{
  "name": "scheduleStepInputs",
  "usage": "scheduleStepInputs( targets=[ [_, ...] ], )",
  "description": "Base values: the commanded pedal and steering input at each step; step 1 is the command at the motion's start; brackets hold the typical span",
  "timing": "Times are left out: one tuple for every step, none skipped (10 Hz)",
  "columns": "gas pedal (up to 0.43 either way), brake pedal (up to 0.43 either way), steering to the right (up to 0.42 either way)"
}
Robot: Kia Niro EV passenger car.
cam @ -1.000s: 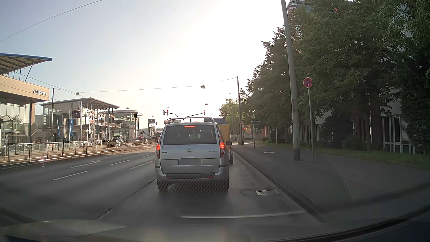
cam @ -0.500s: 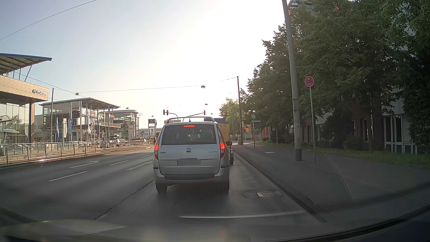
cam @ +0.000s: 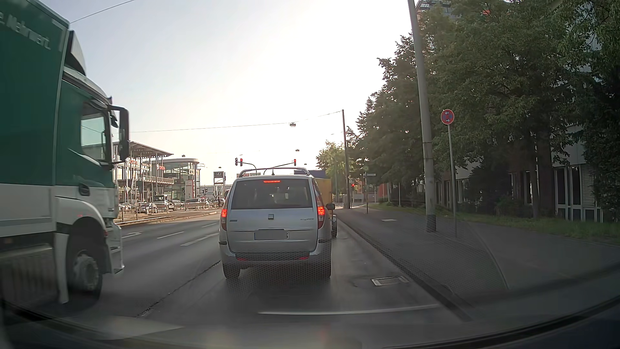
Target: Follow the waypoints while adhering to traffic rules and regulations
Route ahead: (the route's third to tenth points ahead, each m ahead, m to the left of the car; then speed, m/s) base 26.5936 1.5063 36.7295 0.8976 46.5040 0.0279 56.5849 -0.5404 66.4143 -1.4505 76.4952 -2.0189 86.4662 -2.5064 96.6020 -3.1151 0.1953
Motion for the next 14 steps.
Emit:
scheduleStepInputs(
  targets=[
    [0.0, 0.0, -0.001],
    [0.0, 0.0, -0.002],
    [0.0, 0.0, -0.001],
    [0.0, 0.0, -0.001],
    [0.0, 0.0, -0.002],
    [0.0, 0.0, -0.001],
    [0.0, 0.0, -0.001],
    [0.0, 0.0, -0.001],
    [0.0, 0.0, -0.001],
    [0.0, 0.0, -0.002],
    [0.0, 0.0, -0.001],
    [0.0, 0.0, -0.001],
    [0.0, 0.0, -0.002],
    [0.0, 0.0, -0.001]
  ],
)
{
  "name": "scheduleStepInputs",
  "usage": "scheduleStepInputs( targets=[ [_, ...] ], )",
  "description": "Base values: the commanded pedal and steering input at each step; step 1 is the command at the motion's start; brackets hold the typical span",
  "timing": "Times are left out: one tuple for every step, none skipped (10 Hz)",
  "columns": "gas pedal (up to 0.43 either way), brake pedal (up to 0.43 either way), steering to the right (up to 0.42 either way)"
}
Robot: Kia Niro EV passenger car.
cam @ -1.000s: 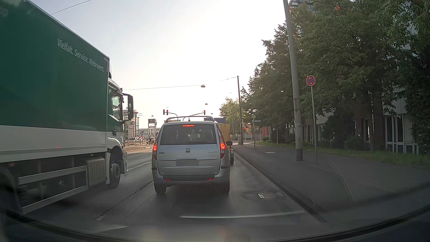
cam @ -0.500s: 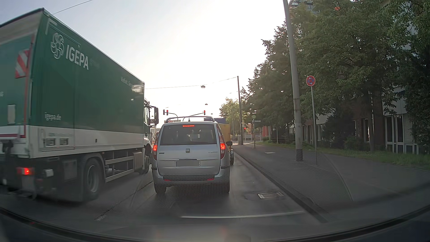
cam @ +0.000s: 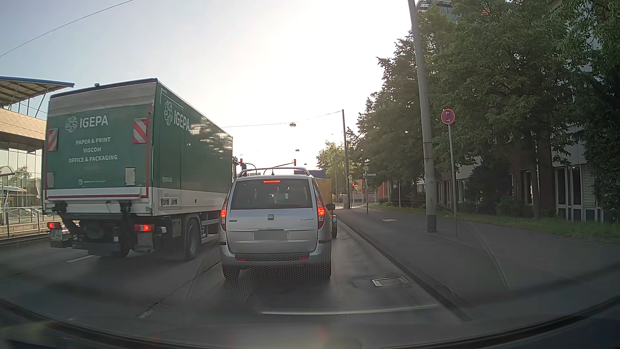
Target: Follow the waypoints while adhering to traffic rules and regulations
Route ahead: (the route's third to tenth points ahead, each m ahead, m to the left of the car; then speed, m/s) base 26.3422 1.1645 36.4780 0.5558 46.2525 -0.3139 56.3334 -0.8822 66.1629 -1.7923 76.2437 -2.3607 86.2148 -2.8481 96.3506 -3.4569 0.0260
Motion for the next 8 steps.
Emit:
scheduleStepInputs(
  targets=[
    [0.0, 0.0, -0.001],
    [0.0, 0.0, -0.001],
    [0.0, 0.0, -0.002],
    [0.0, 0.0, -0.001],
    [0.0, 0.0, -0.002],
    [0.0, 0.0, -0.001],
    [0.0, 0.0, -0.001],
    [0.0, 0.0, -0.001]
  ],
)
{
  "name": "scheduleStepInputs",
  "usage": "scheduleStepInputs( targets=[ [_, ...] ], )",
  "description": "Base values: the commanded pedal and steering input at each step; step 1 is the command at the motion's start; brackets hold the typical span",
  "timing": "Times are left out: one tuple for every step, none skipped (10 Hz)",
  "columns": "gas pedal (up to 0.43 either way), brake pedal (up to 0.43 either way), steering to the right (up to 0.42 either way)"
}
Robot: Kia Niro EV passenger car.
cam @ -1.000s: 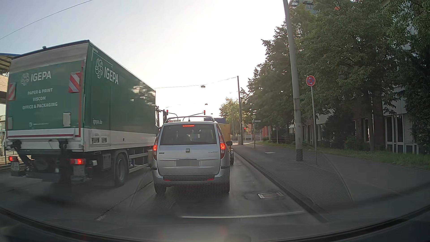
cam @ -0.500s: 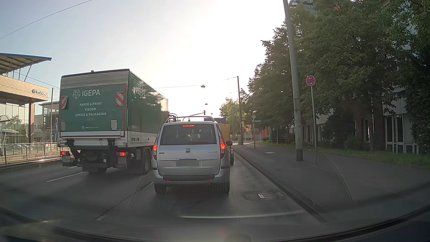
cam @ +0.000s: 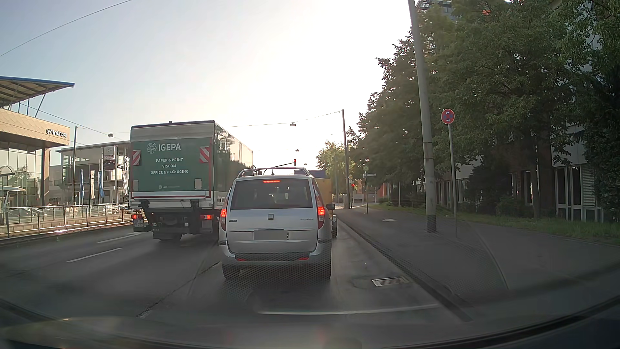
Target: Follow the waypoints while adhering to traffic rules and regulations
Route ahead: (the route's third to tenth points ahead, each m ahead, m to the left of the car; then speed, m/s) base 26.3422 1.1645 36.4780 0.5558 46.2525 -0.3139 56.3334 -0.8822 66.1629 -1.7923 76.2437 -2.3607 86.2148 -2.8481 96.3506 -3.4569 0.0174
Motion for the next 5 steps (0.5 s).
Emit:
scheduleStepInputs(
  targets=[
    [0.0, 0.0, -0.002],
    [0.0, 0.0, -0.001],
    [0.0, 0.0, -0.001],
    [0.0, 0.0, -0.001],
    [0.0, 0.0, -0.001]
  ],
)
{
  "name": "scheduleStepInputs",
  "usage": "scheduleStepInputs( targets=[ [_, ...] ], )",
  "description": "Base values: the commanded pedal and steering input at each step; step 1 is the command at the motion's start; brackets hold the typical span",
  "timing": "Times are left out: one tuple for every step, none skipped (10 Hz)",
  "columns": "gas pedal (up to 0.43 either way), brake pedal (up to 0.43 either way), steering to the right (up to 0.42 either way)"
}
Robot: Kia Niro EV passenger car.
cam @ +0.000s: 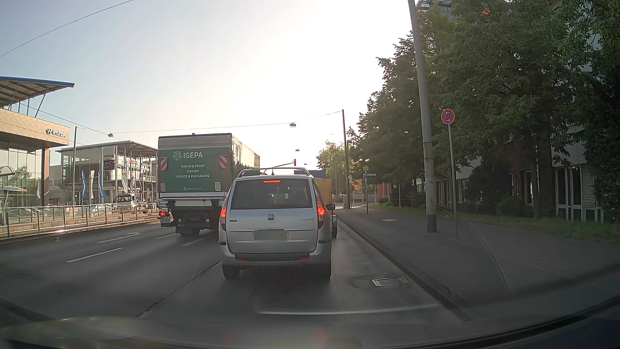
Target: Follow the waypoints while adhering to traffic rules and regulations
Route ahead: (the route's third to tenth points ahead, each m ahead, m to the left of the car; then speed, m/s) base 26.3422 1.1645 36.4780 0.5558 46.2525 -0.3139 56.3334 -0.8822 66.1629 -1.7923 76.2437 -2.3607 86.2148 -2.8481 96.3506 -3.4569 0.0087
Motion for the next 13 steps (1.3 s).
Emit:
scheduleStepInputs(
  targets=[
    [0.0, 0.0, -0.002],
    [0.0, 0.0, -0.001],
    [0.0, 0.0, -0.001],
    [0.0, 0.0, -0.001],
    [0.0, 0.0, -0.001],
    [0.0, 0.0, -0.002],
    [0.0, 0.0, -0.001],
    [0.0, 0.0, -0.001],
    [0.0, 0.0, -0.001],
    [0.0, 0.0, -0.001],
    [0.0, 0.0, -0.001],
    [0.0, 0.0, -0.001],
    [0.0, 0.0, -0.002]
  ],
)
